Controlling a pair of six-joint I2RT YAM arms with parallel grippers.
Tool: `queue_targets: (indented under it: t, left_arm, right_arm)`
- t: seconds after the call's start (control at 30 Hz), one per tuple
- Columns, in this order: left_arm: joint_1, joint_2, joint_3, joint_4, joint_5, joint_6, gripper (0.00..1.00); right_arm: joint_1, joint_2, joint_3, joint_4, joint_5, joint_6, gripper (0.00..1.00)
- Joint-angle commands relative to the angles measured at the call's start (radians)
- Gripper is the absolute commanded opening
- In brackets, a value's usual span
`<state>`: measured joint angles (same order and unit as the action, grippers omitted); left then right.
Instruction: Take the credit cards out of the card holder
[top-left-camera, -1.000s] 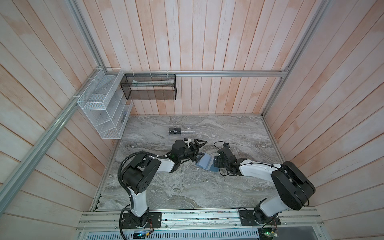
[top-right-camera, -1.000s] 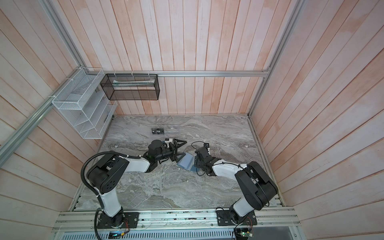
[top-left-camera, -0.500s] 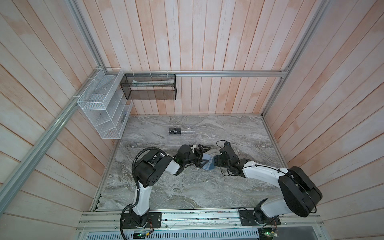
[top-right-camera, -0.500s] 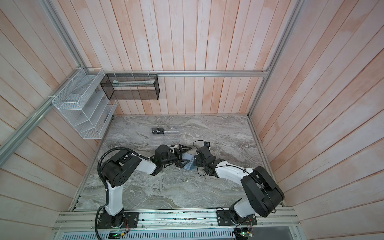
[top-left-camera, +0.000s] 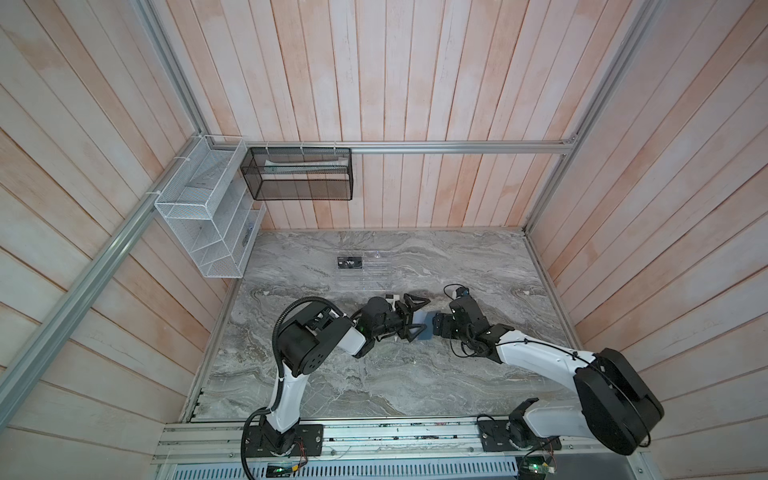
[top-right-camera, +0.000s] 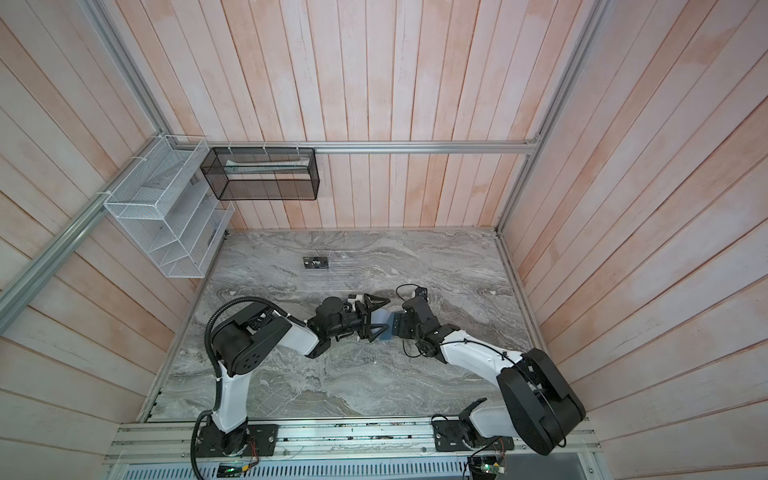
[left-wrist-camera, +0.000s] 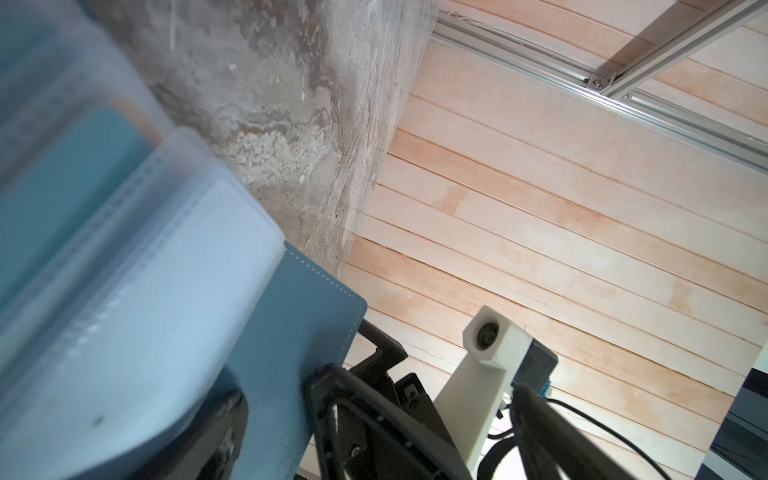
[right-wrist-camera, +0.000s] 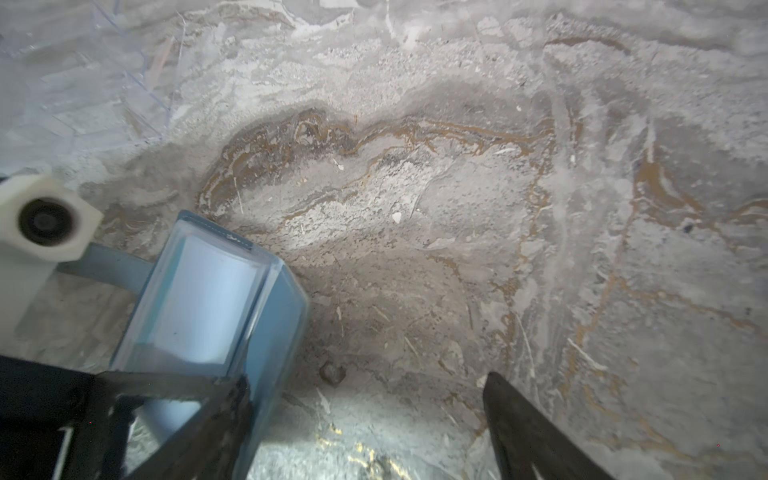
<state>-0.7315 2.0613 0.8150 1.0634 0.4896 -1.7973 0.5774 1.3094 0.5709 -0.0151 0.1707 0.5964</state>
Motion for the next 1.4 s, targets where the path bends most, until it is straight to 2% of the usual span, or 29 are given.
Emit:
queue_targets:
  t: [0.0,0.23,0.37,0.57,0.73,0.83,1.07,1.23,1.37]
  left_arm:
    - [-0.008,0.048,-0.032,-0.026,-0.036,-0.027,1.0]
    - [-0.009,0.056,-0.034,-0.054,-0.047,-0.017,1.0]
    - [-0.01,0.063,-0.037,-0.067,-0.052,-0.01,1.0]
    - [-0.012,0.075,-0.062,-0.047,-0.062,-0.023,1.0]
    - [-0.013,0.087,-0.069,-0.039,-0.063,-0.026,1.0]
    - [-0.013,0.093,-0.071,-0.038,-0.063,-0.027,1.0]
    - [-0.022,0.109,-0.069,-0.033,-0.064,-0.033,1.0]
    - [-0.025,0.117,-0.075,-0.022,-0.068,-0.04,1.0]
    - [-0.025,0.109,-0.083,-0.019,-0.069,-0.043,1.0]
  right_arm:
    - [-0.038,-0.069,-0.028,-0.013,-0.073,0.014,0.87]
    - [-0.073,-0.147,-0.061,0.028,-0.233,0.006,0.77]
    - [-0.073,-0.138,-0.072,0.078,-0.326,0.033,0.63]
    - [-0.075,-0.104,-0.093,0.137,-0.399,0.057,0.34]
    - [-0.075,-0.077,-0.101,0.189,-0.461,0.063,0.23]
    - [-0.075,-0.075,-0.097,0.197,-0.473,0.063,0.2]
    - [-0.075,-0.091,-0.104,0.214,-0.469,0.08,0.06]
    - [-0.074,-0.023,-0.094,0.247,-0.487,0.068,0.0]
    - [-0.074,0.054,-0.091,0.285,-0.487,0.065,0.0]
